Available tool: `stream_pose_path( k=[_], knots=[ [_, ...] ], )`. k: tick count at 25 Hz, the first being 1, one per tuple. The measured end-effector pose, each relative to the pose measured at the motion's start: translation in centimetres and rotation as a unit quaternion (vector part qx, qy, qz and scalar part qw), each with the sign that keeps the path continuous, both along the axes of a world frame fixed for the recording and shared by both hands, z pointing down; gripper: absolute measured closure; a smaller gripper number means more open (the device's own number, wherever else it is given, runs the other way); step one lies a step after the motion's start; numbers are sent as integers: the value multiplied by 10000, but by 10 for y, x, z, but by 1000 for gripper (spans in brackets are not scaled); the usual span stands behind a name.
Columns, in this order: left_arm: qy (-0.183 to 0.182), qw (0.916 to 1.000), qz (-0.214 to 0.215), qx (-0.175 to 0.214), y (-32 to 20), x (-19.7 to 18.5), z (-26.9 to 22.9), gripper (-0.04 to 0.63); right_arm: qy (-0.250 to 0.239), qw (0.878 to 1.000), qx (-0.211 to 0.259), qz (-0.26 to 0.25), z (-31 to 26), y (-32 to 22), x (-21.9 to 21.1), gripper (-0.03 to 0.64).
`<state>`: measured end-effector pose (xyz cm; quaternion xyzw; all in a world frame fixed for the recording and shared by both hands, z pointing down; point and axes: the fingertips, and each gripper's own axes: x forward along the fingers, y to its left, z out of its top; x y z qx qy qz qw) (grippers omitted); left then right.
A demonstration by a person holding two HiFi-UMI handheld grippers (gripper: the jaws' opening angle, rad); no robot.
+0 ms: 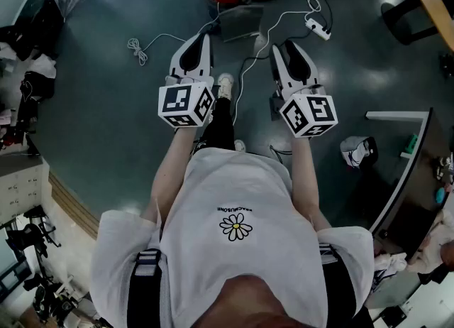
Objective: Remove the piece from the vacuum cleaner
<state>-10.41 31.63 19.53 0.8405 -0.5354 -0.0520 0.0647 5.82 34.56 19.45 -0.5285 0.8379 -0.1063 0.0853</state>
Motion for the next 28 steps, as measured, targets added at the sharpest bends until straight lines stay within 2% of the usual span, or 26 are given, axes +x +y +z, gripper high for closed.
stream_pose_path(
  k=[4,11,17,21,25,28],
  knots=[
    [96,9999,-22,-57,-67,-10,12,589,236,9997,-87,-67,16,-62,-11,483],
    [183,9996,20,-214,-216,-32,16,589,786,9967,-215,32,16,-206,-22,483],
    [-59,9986,323,-404,-328,-34,23,589,965,9934,-554,271,26,-292,-17,483],
    [-157,9973,433,-580,-365,-15,41,589,1196,9892,-786,304,47,-323,1,483],
    [-289,9962,409,-715,-391,10,50,589,1366,9861,-937,99,61,-358,23,483],
    [-429,9951,406,-799,-416,27,49,589,1734,9801,-961,-103,61,-389,34,483]
  ],
)
